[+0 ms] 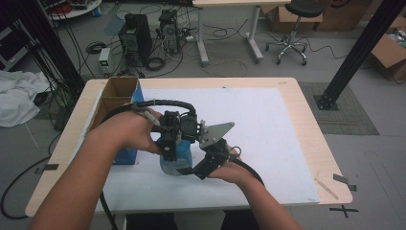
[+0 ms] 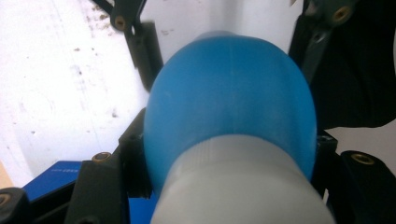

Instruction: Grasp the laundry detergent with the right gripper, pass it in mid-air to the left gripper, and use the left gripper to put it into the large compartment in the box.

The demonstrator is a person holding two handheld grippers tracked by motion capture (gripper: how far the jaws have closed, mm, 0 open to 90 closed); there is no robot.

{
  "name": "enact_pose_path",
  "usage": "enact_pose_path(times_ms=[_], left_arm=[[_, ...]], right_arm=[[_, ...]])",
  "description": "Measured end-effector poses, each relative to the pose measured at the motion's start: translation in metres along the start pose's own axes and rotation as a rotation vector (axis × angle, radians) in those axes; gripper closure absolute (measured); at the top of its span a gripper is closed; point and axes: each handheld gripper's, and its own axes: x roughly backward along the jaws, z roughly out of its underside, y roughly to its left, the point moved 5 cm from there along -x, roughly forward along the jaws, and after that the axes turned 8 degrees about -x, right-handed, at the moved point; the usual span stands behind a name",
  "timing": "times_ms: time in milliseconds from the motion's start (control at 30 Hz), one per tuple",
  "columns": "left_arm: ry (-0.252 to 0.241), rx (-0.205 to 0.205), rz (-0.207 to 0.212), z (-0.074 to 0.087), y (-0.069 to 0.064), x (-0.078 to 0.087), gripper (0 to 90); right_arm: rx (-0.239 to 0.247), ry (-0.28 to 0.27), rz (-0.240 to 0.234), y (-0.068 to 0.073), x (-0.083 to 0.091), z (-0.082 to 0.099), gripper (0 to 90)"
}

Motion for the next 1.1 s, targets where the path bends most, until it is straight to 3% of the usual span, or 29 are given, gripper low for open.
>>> enact_pose_path(times_ms=[100,267,300,400,433,533,567,667,733,767,800,833,867,900,933,967,1067,1100], left_arm=[[0.005,0.026,0.004,0.004,0.003,0.004,38.2],[0.010,0.067,-0.002,0.009,0.007,0.012,38.2],[0.012,0.102,0.005,0.012,0.009,0.017,38.2],[0.009,0.141,0.018,0.016,0.012,0.023,38.1],[0.023,0.195,0.037,0.021,0.014,0.030,38.1],[0.034,0.230,0.038,0.025,0.014,0.038,38.1],[0.036,0.276,0.040,0.030,0.015,0.046,38.1],[0.034,0.339,0.046,0.038,0.017,0.058,38.1],[0.031,0.361,0.044,0.042,0.018,0.062,38.1],[0.027,0.408,0.048,0.048,0.020,0.070,38.1],[0.027,0.408,0.048,0.048,0.020,0.070,38.1],[0.021,0.471,0.059,0.055,0.023,0.078,38.0],[0.021,0.471,0.059,0.055,0.023,0.078,38.1],[0.016,0.541,0.068,0.062,0.026,0.086,38.0],[0.014,0.576,0.072,0.066,0.028,0.089,38.0],[0.014,0.576,0.072,0.066,0.028,0.089,38.0],[0.010,0.698,0.084,0.079,0.035,0.100,38.0],[0.004,0.797,0.090,0.089,0.040,0.107,38.0]], right_arm=[[-0.006,0.040,0.016,0.000,0.006,0.001,0.0],[-0.006,0.088,0.012,0.001,0.019,0.000,0.0],[0.000,0.118,0.018,0.001,0.026,-0.001,0.0],[0.008,0.168,0.022,0.001,0.036,-0.002,0.0],[0.010,0.188,0.024,0.001,0.040,-0.002,0.0],[0.012,0.226,0.030,-0.001,0.046,-0.002,0.0],[0.012,0.269,0.043,-0.002,0.052,0.000,0.0],[0.009,0.320,0.060,-0.004,0.061,0.003,0.0],[0.009,0.333,0.063,-0.005,0.064,0.003,0.0],[0.008,0.356,0.065,-0.004,0.069,0.004,0.0],[0.008,0.356,0.065,-0.004,0.069,0.004,0.0],[0.014,0.379,0.070,-0.004,0.074,0.003,0.0],[0.014,0.379,0.070,-0.004,0.074,0.003,0.0],[0.022,0.407,0.072,-0.002,0.078,0.002,0.0],[0.026,0.421,0.075,-0.002,0.080,0.001,0.0],[0.031,0.435,0.075,-0.001,0.081,0.000,0.0],[0.040,0.481,0.081,0.000,0.086,-0.002,0.0],[0.043,0.493,0.084,0.000,0.088,-0.003,0.0]])
